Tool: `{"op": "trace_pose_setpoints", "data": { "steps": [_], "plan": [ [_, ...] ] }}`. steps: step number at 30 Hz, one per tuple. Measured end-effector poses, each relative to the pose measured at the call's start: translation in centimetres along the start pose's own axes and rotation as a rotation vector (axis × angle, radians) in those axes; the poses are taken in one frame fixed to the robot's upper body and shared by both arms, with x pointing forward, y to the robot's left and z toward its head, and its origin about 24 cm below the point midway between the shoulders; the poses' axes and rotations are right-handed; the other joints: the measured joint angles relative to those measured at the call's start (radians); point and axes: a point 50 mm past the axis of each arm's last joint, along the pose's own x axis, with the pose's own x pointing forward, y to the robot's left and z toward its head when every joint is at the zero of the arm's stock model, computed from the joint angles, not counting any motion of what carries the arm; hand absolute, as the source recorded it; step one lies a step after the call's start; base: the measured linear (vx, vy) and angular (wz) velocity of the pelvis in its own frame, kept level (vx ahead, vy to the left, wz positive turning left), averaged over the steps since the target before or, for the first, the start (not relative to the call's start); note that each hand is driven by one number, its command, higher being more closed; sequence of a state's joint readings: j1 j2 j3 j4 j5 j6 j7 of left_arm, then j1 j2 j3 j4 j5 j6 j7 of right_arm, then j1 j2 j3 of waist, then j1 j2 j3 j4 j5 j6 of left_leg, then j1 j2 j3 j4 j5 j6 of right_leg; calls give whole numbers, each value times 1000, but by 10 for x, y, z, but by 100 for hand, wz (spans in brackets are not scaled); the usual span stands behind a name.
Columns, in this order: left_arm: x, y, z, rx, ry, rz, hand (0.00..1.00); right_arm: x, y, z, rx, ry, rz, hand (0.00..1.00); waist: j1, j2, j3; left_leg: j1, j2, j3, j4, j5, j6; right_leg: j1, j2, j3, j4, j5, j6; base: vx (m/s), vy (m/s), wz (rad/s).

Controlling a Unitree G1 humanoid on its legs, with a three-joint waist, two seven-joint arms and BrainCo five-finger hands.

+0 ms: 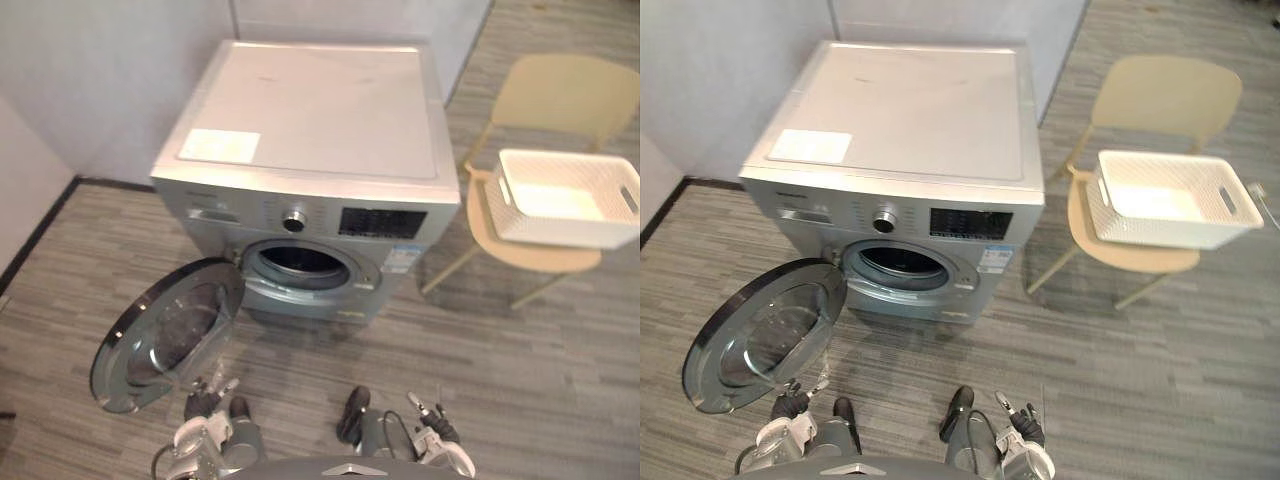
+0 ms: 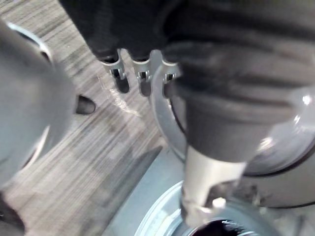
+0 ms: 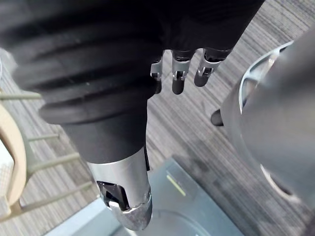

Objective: Pick up the laundry basket with both hands and put the clothes into the washing machine.

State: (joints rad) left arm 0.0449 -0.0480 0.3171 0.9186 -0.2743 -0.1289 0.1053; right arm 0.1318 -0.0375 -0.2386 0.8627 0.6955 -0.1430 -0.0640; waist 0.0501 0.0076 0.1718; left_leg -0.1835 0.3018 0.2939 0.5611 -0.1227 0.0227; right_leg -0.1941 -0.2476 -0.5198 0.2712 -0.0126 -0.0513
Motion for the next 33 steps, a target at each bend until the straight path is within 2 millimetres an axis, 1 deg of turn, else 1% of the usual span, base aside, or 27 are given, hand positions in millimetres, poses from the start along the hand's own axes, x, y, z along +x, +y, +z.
{"op": "trace_pose_setpoints", "data": {
  "steps": [2,3,4,5,6,7,8,9,10,11,12,13,14,15,17,19,21,22,24,25,26,27,28,29,30,31,33],
  "plan": [
    [-1,6,-7,-31,27,28,0,0,-6,0,-4,4,-23,0,2,1,-16,4,55,0,201,0,0,39,-7,-20,-18,9,11,-44,96,49],
    [-3,14,-18,-41,78,59,0,1,-15,1,4,13,-60,0,-5,14,-50,58,109,-2,313,1,-1,91,-8,-41,-81,45,26,-33,170,40],
    [-3,15,-20,-39,93,63,0,1,-16,0,-1,22,-67,0,-11,14,-64,85,125,2,323,4,0,104,-8,-43,-110,61,37,-64,269,35],
    [-4,17,-25,11,125,67,0,4,-15,3,-10,23,-67,0,-19,16,-85,137,148,14,295,48,8,117,-8,-44,-166,91,48,-75,226,18],
    [-5,16,-26,42,134,64,0,6,-11,7,-15,13,-56,0,-28,17,-90,170,153,21,244,96,44,128,-6,-50,-200,99,56,-124,286,31],
    [-4,11,-27,101,138,47,0,9,-7,14,-16,-3,-49,0,-50,21,-108,220,131,38,79,187,50,136,12,-71,-281,100,70,-103,226,45],
    [-3,2,-24,168,129,11,0,11,-1,11,-18,18,-45,0,-64,46,-126,229,112,29,-33,140,-21,118,38,-74,-240,106,82,-70,202,59],
    [-1,-5,-18,217,104,-18,0,10,-1,8,-15,27,-46,0,-76,35,-134,243,104,13,-87,121,-49,122,65,-74,-200,105,80,78,83,86],
    [4,-16,4,312,21,-74,0,7,-4,-7,-8,79,-67,0,-80,7,-151,259,70,-16,-195,107,-71,163,96,-95,-227,89,55,189,-8,118],
    [3,-44,31,374,-108,-166,0,8,-6,-10,-16,103,-86,0,-82,-4,-158,256,46,-53,-263,66,-134,203,115,-163,-297,112,83,174,-22,117],
    [-1,-63,46,389,-187,-227,0,9,-8,-9,-22,107,-96,0,-81,9,-152,242,52,-71,-279,48,-160,202,117,-187,-296,122,79,39,108,123],
    [-15,-98,70,400,-332,-355,0,10,-9,-5,-14,98,-103,0,-85,18,-148,215,44,-101,-300,29,-189,208,101,-238,-287,131,81,-83,269,113],
    [-30,-118,84,387,-432,-443,0,11,-10,-5,-2,96,-110,0,-81,33,-144,212,33,-106,-325,21,-202,218,83,-273,-277,134,85,-105,416,150],
    [-62,-144,101,298,-571,-602,0,9,-17,-8,-1,114,-138,0,-79,55,-143,216,3,-110,-376,18,-206,231,50,-315,-260,140,93,-56,296,111],
    [-88,-153,114,183,-670,-709,0,10,-20,-5,-21,107,-140,0,-71,69,-151,220,-30,-116,-433,12,-214,223,16,-323,-252,152,113,-35,272,62],
    [-99,-145,120,100,-720,-733,0,12,-16,-1,-65,98,-123,0,-48,79,-152,234,-79,-101,-460,8,-205,212,-30,-305,-247,174,135,-92,293,1],
    [-97,-109,124,23,-746,-604,0,13,-7,-4,-109,105,-91,0,-35,72,-148,235,-130,-67,-428,-24,-168,183,-88,-241,-225,193,149,-172,240,-41],
    [-97,-105,125,15,-753,-586,0,13,-6,-4,-116,105,-85,0,-34,70,-147,234,-136,-62,-423,-26,-165,178,-95,-231,-220,193,149,-157,177,-49],
    [-96,-77,138,-47,-814,-452,0,14,1,-6,-145,108,-56,0,-24,46,-141,223,-173,-23,-403,-43,-155,125,-139,-180,-185,174,142,-157,148,-36],
    [-95,-73,141,-58,-827,-426,0,14,2,-5,-155,106,-46,0,-25,39,-137,222,-182,-21,-403,-41,-149,117,-152,-175,-168,165,131,-137,123,-7],
    [-93,-67,144,-73,-842,-384,0,13,0,-4,-180,91,-39,0,-32,30,-131,222,-192,-25,-407,-41,-133,103,-159,-145,-139,116,89,-79,65,20],
    [-90,-61,145,-84,-845,-339,0,11,-3,-4,-183,76,-35,0,-47,27,-128,226,-193,-45,-413,-37,-115,86,-140,-70,-107,32,46,-66,55,31],
    [-89,-60,146,-87,-844,-323,0,10,-4,-3,-179,70,-33,0,-53,27,-122,238,-189,-52,-423,-34,-107,78,-126,-20,-75,-10,31,-47,27,39],
    [-88,-58,149,-81,-859,-285,0,8,-4,-5,-166,61,-19,0,-65,18,-100,269,-189,-66,-437,-29,-102,44,-99,128,52,-62,32,-27,-13,58],
    [-85,-53,153,-66,-872,-252,0,1,-9,-21,-143,104,-20,0,-81,-34,-105,281,-199,-92,-440,-26,-109,33,-49,205,180,-92,48,-10,-41,60],
    [-84,-49,155,-66,-876,-233,0,-3,-13,-29,-135,125,-25,0,-83,-56,-113,283,-208,-105,-441,-27,-116,46,-40,209,176,-133,46,33,-53,52],
    [-82,-45,155,-74,-872,-193,0,-11,-28,-39,-76,148,-74,0,-87,-68,-121,263,-184,-136,-442,-23,-142,72,-6,201,109,-141,94,64,-56,28]
  ]
}}
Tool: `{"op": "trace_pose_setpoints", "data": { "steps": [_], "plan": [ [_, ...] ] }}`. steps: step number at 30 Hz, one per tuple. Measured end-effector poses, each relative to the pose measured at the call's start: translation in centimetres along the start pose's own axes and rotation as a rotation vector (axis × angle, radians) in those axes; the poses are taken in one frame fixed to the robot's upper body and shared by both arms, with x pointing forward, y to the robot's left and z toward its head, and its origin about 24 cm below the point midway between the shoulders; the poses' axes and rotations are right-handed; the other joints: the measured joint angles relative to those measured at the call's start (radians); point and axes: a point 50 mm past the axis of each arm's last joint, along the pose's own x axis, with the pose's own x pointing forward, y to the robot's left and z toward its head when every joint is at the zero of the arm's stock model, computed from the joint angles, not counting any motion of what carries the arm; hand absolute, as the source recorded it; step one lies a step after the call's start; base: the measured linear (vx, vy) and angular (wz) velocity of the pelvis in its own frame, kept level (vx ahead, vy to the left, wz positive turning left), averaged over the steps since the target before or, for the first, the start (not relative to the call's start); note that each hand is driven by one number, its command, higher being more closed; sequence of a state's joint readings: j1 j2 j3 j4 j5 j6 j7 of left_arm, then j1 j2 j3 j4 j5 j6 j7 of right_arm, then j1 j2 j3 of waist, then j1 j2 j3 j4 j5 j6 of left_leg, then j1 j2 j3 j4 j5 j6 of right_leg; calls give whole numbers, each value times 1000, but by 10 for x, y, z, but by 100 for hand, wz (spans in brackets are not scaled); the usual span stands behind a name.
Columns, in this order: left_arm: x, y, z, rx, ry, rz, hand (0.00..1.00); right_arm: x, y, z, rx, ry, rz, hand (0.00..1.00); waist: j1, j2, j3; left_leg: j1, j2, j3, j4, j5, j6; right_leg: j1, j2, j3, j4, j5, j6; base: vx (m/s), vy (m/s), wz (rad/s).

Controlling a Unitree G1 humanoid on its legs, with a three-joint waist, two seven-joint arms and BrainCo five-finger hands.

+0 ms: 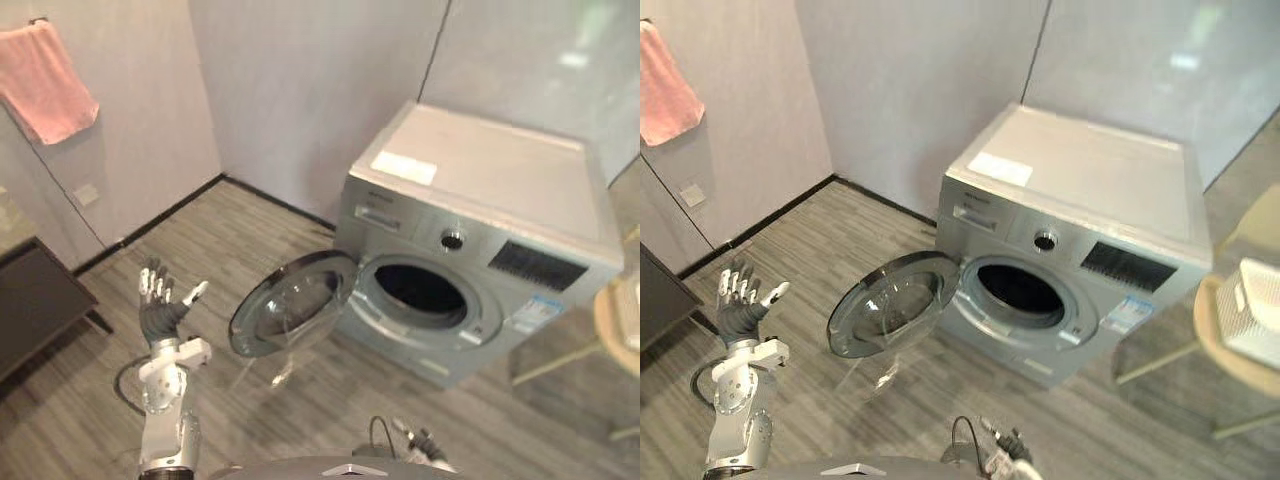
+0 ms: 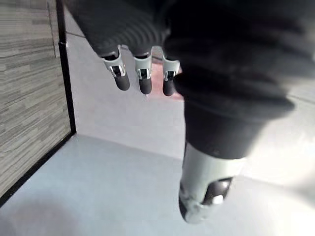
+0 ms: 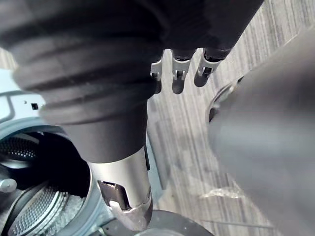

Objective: Pick up the laundry basket with both hands and put the clothes into the washing machine.

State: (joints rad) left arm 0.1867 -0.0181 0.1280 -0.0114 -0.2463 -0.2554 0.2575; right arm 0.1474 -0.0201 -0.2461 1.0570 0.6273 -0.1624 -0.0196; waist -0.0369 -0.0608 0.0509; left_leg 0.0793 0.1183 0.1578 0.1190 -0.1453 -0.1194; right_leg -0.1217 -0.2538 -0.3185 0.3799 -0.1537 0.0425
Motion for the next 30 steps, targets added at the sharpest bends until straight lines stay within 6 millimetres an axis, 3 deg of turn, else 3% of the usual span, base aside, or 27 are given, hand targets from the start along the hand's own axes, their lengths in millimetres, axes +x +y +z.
{"op": "trace_pose_setpoints", "data": {
  "steps": [2,5,9,11,12,15,17,18,19,22,23,24,25,26,27,28,30],
  "plan": [
    [6,-3,-4,29,9,-4,0,-2,-18,2,44,-9,-53,0,-8,8,-15,-34,15,-35,-20,23,3,18,22,-49,-76,31,28,86,-71,41],
    [15,1,-12,40,40,22,0,-5,-46,7,88,-20,-141,0,-20,43,-31,-49,26,-45,-81,64,0,22,52,-71,-154,82,45,135,-20,18],
    [36,10,-16,70,65,19,0,-6,-56,14,67,-38,-162,0,-35,27,-24,-57,27,-21,-105,70,-2,19,70,-47,-221,122,45,90,24,-14],
    [56,20,-11,114,58,47,0,-1,-39,29,63,-91,-99,0,-48,-6,-2,-103,19,11,-104,76,7,-26,75,-17,-274,171,40,-31,46,-37],
    [63,24,-7,124,49,66,0,1,-32,34,56,-110,-71,0,-50,-10,8,-122,16,22,-102,77,9,-49,75,-7,-285,185,40,-99,55,-52],
    [100,33,16,148,4,139,0,3,-3,53,25,-183,55,0,-66,-62,69,-218,5,54,-60,80,13,-137,75,48,-335,254,34,-98,41,-36],
    [128,32,34,165,-12,177,0,2,15,62,32,-226,140,0,-77,-68,126,-286,14,71,-20,78,15,-183,89,94,-387,335,19,-178,21,-55],
    [152,30,54,157,-25,212,0,0,34,63,26,-239,221,0,-80,-82,170,-324,29,117,18,62,20,-220,108,155,-431,419,11,-222,16,-99],
    [162,31,64,150,-26,235,0,0,41,59,21,-228,248,0,-82,-94,181,-342,44,148,50,43,21,-237,124,195,-459,473,9,-182,14,-119],
    [173,27,71,92,2,255,0,0,58,54,22,-207,290,0,-100,-121,208,-367,90,233,136,-2,29,-301,162,289,-461,612,18,-127,22,-104],
    [173,24,66,81,22,252,0,0,58,53,22,-205,289,0,-109,-122,210,-366,93,246,138,-3,33,-311,168,300,-462,634,10,-146,71,-74],
    [168,15,52,44,69,232,0,0,56,51,22,-197,279,0,-126,-129,213,-360,95,269,139,-6,40,-322,174,316,-462,663,-23,-119,63,-47],
    [163,13,41,27,85,249,0,1,51,47,20,-183,262,0,-130,-129,214,-354,98,284,139,-11,48,-321,172,317,-462,664,-25,-120,58,-29],
    [156,8,28,4,122,222,0,2,45,40,19,-149,229,0,-127,-107,224,-346,110,290,136,-12,53,-306,172,308,-447,599,-15,-38,25,-2],
    [151,3,19,-10,147,209,0,2,41,35,19,-128,212,0,-125,-104,227,-338,114,285,124,-5,49,-296,181,300,-411,532,-30,34,-4,16],
    [138,-4,1,1,178,175,0,1,32,25,23,-97,185,0,-115,-108,224,-322,103,284,93,15,38,-267,189,291,-383,456,-15,107,-32,16],
    [113,-21,-29,27,250,106,0,1,30,25,50,-100,165,0,-104,-113,220,-311,78,295,62,38,25,-256,168,290,-416,421,3,107,-50,5]
  ]
}}
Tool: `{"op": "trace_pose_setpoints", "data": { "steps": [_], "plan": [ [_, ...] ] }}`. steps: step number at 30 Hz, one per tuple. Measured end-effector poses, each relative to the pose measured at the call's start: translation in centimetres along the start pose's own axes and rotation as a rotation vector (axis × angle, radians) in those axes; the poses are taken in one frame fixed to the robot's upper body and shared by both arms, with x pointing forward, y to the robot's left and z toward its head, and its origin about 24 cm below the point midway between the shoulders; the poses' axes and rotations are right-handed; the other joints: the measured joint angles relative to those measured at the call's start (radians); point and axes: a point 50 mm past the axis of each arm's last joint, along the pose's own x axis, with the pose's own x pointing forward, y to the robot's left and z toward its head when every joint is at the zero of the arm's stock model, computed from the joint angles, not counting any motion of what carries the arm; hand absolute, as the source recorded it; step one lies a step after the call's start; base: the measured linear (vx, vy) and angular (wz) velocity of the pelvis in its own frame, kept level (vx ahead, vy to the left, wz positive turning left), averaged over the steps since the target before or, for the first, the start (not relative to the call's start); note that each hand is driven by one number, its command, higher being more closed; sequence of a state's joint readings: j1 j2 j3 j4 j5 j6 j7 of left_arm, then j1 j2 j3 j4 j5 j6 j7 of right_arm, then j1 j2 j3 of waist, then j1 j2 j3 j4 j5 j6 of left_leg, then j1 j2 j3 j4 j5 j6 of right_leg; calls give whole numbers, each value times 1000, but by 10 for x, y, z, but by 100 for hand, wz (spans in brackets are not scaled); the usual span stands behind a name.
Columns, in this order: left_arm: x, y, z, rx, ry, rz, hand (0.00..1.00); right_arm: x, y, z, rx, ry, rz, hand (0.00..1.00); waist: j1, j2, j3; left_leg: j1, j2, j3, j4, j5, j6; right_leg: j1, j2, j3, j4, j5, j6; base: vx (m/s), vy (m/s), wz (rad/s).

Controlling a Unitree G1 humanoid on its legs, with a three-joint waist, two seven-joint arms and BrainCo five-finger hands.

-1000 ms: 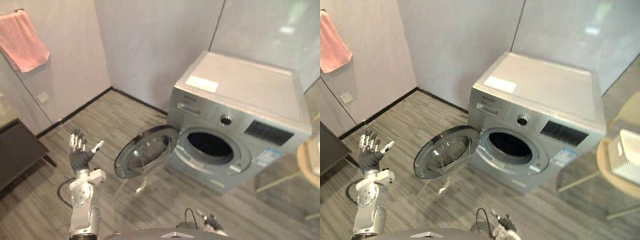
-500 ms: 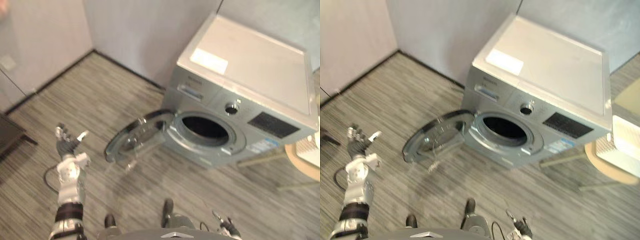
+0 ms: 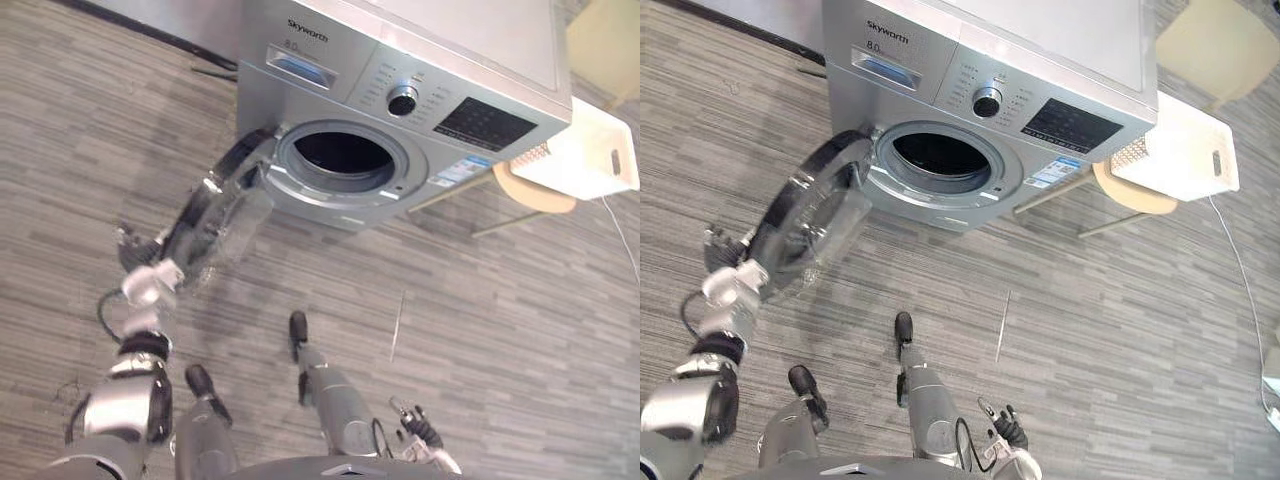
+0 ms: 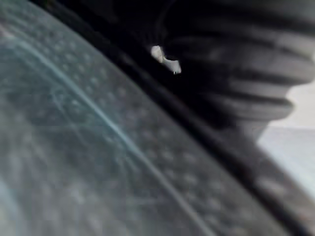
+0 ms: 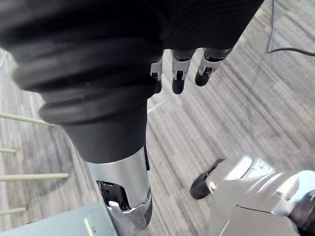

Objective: Pick up the laundry basket with both hands and put the clothes into the washing machine.

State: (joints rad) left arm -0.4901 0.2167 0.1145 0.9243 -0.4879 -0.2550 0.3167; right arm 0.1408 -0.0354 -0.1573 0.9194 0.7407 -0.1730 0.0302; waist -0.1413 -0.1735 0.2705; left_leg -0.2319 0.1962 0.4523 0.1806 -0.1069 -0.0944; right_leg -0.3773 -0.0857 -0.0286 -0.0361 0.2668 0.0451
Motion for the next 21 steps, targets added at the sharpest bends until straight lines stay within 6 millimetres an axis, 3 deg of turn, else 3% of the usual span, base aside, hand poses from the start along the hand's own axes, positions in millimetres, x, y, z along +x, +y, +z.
{"op": "trace_pose_setpoints", "data": {
  "steps": [1,3,5,6,7,8,10,13,14,17,19,21],
  "plan": [
    [-6,-5,-11,21,27,-25,0,1,2,1,8,-6,2,0,1,0,0,5,-7,7,-13,8,-3,-2,-5,0,-1,-13,-1,66,-45,-11],
    [-35,-32,-55,154,147,-176,0,2,10,0,27,-10,10,0,-4,1,-1,32,-24,39,-35,20,-12,-2,-14,24,-1,-58,23,32,-63,-32],
    [-60,-56,-81,234,212,-326,0,3,15,-1,44,-9,14,0,-13,5,-3,59,-27,72,-47,20,-15,-2,-7,54,3,-60,25,-7,-57,-52],
    [-85,-80,-98,296,250,-477,0,3,16,-1,54,-11,16,0,-29,8,-5,97,-31,111,-55,13,-19,1,0,90,21,-68,34,-9,-17,-61],
    [-92,-87,-102,319,254,-527,0,3,16,-1,54,-10,13,0,-34,8,-5,118,-32,128,-58,8,-21,8,3,107,26,-72,39,-7,14,-80],
    [-112,-103,-110,369,260,-691,0,2,12,-2,52,-8,3,0,-54,16,-16,154,-36,157,-60,-14,-31,24,8,137,27,-99,52,-4,32,-67],
    [-159,-144,-117,359,264,-977,0,-3,-5,0,43,-9,-26,0,-81,56,-60,182,-40,204,-61,-42,-31,30,15,186,26,-109,65,2,46,-70],
    [-204,-193,-102,296,205,-1241,0,-8,-24,2,20,-4,-70,0,-124,105,-98,204,-46,245,-53,-71,-32,32,18,227,16,-105,86,58,61,-51],
    [-209,-206,-90,266,167,-1282,0,-10,-31,1,23,-2,-88,0,-143,118,-105,205,-43,255,-41,-80,-29,33,20,233,11,-100,92,66,46,-40],
    [-201,-216,-74,207,113,-1274,0,-15,-46,-6,54,28,-152,0,-155,140,-105,224,-40,256,-45,-85,-33,59,22,220,-2,-88,88,77,20,1],
    [-185,-207,-72,203,109,-1217,0,-16,-54,-4,82,19,-185,0,-162,162,-101,252,-37,238,-55,-86,-34,100,20,190,-13,-88,87,49,8,30],
    [-161,-186,-74,208,118,-1111,0,-18,-59,-5,95,21,-209,0,-160,192,-102,265,-38,210,-62,-86,-35,135,9,148,-25,-89,86,-2,8,49]
  ]
}}
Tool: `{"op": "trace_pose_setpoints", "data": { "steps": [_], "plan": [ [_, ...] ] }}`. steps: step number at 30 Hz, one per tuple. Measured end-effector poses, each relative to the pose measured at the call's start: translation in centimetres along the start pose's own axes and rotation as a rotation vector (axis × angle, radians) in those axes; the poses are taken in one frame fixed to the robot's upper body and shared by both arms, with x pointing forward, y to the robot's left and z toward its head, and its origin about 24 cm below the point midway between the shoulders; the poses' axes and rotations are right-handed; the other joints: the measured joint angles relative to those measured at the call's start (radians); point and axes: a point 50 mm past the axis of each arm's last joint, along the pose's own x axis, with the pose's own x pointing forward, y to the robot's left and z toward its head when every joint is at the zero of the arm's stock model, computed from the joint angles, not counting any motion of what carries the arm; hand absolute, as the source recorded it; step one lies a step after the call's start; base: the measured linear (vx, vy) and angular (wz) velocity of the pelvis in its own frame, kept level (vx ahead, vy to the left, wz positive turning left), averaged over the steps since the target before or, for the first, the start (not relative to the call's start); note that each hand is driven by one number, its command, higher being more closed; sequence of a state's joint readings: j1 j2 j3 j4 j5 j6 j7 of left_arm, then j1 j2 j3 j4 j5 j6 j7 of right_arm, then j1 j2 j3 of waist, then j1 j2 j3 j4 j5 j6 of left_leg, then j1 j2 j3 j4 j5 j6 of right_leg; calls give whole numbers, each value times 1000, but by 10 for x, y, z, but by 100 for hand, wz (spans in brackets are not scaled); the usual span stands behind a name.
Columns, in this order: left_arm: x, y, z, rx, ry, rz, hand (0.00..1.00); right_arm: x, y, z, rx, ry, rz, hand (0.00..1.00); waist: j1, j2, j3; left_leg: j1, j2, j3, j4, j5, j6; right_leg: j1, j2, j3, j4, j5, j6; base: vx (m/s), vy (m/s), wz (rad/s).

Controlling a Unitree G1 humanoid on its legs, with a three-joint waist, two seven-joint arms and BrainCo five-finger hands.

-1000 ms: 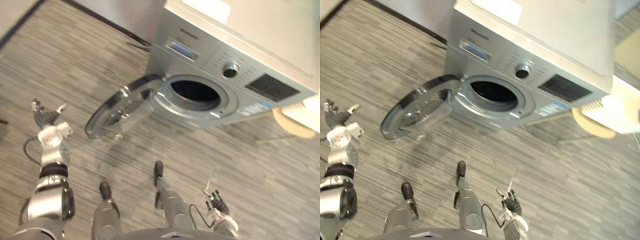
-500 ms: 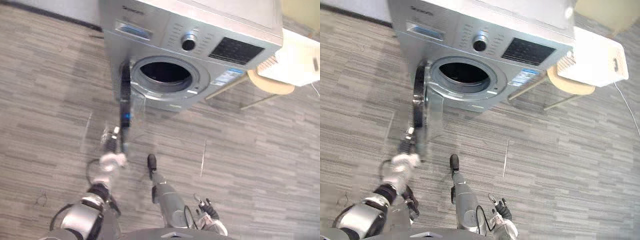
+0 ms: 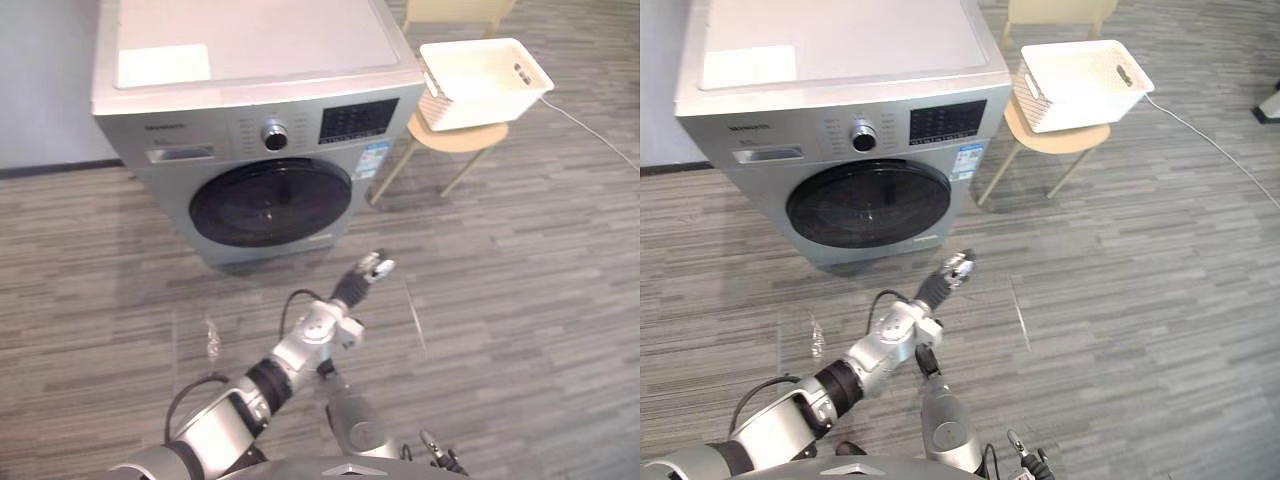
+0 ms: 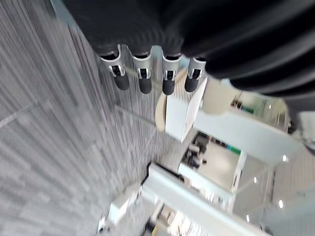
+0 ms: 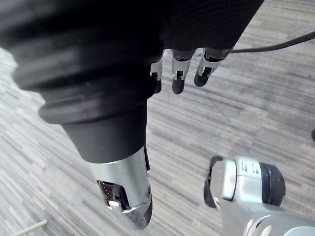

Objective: Pick up the laundry basket with both hands and put the clothes into the washing machine.

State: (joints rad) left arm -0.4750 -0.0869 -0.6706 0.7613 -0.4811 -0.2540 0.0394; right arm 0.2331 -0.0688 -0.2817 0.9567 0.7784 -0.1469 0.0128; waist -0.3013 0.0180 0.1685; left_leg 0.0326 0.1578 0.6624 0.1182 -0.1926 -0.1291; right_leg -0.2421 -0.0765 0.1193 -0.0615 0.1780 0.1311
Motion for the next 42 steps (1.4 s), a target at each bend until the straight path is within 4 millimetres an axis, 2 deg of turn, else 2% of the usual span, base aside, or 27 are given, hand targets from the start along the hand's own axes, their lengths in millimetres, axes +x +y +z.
{"op": "trace_pose_setpoints", "data": {
  "steps": [2,3,5,6,7,9,11,13,17,19,20,21,22,23,24,25,26,27,29,32,34,36,38,39,40,41,42],
  "plan": [
    [-12,30,-13,22,41,101,0,0,-4,-2,14,8,-17,0,7,23,-2,1,-4,-36,0,0,0,34,-16,-39,-19,-1,-1,-33,-4,57],
    [-28,55,-29,61,108,185,0,-1,-10,-5,21,25,-43,0,25,39,-6,2,-5,-61,1,2,2,50,-23,-73,-19,-8,-12,-41,-26,53],
    [-49,80,-48,77,184,278,0,-1,-12,-5,28,33,-52,0,35,51,-5,5,-4,-92,0,6,2,72,-26,-109,-19,-11,-17,-52,-40,55],
    [-76,103,-68,78,265,377,0,-1,-13,-7,28,43,-55,0,50,55,-8,6,-3,-119,-1,11,4,88,-29,-140,-19,-14,-22,-59,-37,47],
    [-87,111,-75,74,297,417,0,-2,-14,-8,27,49,-59,0,54,55,-8,7,-2,-125,-1,13,5,96,-30,-151,-19,-15,-24,-89,-43,57],
    [-138,139,-102,60,425,575,0,1,-12,-5,20,52,-57,0,83,55,-10,7,-7,-172,-9,25,12,120,-41,-204,-20,-18,-27,-85,-32,52],
    [-169,152,-117,33,503,679,0,4,-9,0,6,44,-50,0,99,52,-12,12,-16,-199,-23,38,17,136,-48,-241,-20,-22,-29,-68,-27,47],
    [-218,160,-139,-42,624,837,0,8,-5,7,-30,35,-39,0,136,41,-37,23,-31,-232,-48,57,25,155,-62,-279,-20,-33,-23,-83,-28,48],
    [-276,147,-169,-202,765,1002,0,14,4,16,-88,21,-27,0,177,20,-85,37,-72,-330,-105,101,44,203,-99,-375,-19,-50,-10,-58,5,69],
    [-283,136,-178,-259,800,1018,0,14,3,18,-95,17,-34,0,190,11,-93,39,-89,-386,-111,108,55,233,-122,-433,-3,-74,-13,-37,57,105],
    [-287,120,-187,-308,837,1011,0,14,3,19,-93,12,-36,0,199,-2,-91,43,-112,-437,-119,104,76,239,-167,-487,94,-133,-9,-54,132,123],
    [-289,113,-192,-328,855,1006,0,14,4,18,-87,16,-37,0,202,-12,-91,46,-124,-458,-122,101,86,236,-189,-503,149,-155,-12,-37,133,127],
    [-292,108,-195,-372,858,1032,0,15,4,20,-81,16,-41,0,222,-12,-90,59,-130,-501,-124,97,106,197,-228,-506,306,-180,-23,-25,134,88],
    [-294,101,-198,-387,871,1029,0,16,7,20,-79,17,-32,0,232,-4,-94,63,-130,-527,-118,98,109,139,-257,-472,461,-163,-55,-18,153,108],
    [-299,99,-199,-388,883,1033,0,15,15,13,-66,30,-14,0,236,-12,-90,75,-137,-565,-111,100,126,63,-275,-376,645,-94,-145,-13,187,100],
    [-301,100,-199,-384,882,1038,0,14,18,8,-62,40,-7,0,239,-23,-88,77,-141,-590,-102,98,135,29,-275,-317,727,-36,-158,4,157,126],
    [-302,105,-196,-370,874,1044,0,12,23,-3,-62,67,10,0,243,-35,-84,80,-146,-643,-87,92,151,-35,-271,-216,849,112,-122,53,79,130],
    [-307,108,-195,-359,874,1057,0,10,29,-12,-45,83,25,0,243,-47,-79,83,-146,-698,-64,78,175,-86,-250,-144,970,75,-78,47,19,123],
    [-309,110,-194,-355,872,1062,0,8,30,-13,-54,77,40,0,251,-60,-73,78,-137,-748,-42,65,182,-149,-206,-101,1076,-49,-56,100,-4,100],
    [-304,114,-192,-316,879,1041,0,3,22,-19,-37,78,19,0,249,-57,-75,42,-132,-862,7,38,169,-186,-147,-3,932,-117,-37,167,-62,115],
    [-282,127,-182,-262,836,1003,0,-2,9,-28,-6,102,-21,0,240,-55,-76,3,-146,-995,61,-3,153,-114,-122,156,651,-134,-33,266,-222,156],
    [-267,133,-176,-227,808,974,0,-4,6,-33,23,118,-42,0,238,-52,-78,-15,-146,-1090,110,-40,128,-60,-124,232,536,-144,-52,307,-358,156],
    [-258,136,-173,-212,790,960,0,-4,7,-33,42,120,-47,0,233,-55,-80,-20,-129,-1166,150,-90,84,0,-138,190,470,-169,32,269,-514,138],
    [-259,137,-172,-194,792,955,0,-4,5,-34,53,123,-55,0,232,-64,-96,-14,-106,-1209,149,-117,63,33,-145,101,428,-190,85,256,-624,92],
    [-262,139,-172,-182,796,961,0,-5,5,-35,63,129,-63,0,236,-76,-113,-16,-92,-1204,147,-119,51,40,-137,74,413,-194,74,252,-677,74],
    [-271,137,-174,-173,817,983,0,-2,5,-33,69,132,-77,0,253,-83,-141,-32,-58,-1175,167,-117,37,59,-119,32,397,-321,104,226,-667,42],
    [-267,128,-178,-196,827,975,0,7,16,-16,59,100,-54,0,255,-32,-143,-80,-4,-1178,245,-92,27,68,-56,-15,400,-339,71,211,-640,43]
  ]
}}
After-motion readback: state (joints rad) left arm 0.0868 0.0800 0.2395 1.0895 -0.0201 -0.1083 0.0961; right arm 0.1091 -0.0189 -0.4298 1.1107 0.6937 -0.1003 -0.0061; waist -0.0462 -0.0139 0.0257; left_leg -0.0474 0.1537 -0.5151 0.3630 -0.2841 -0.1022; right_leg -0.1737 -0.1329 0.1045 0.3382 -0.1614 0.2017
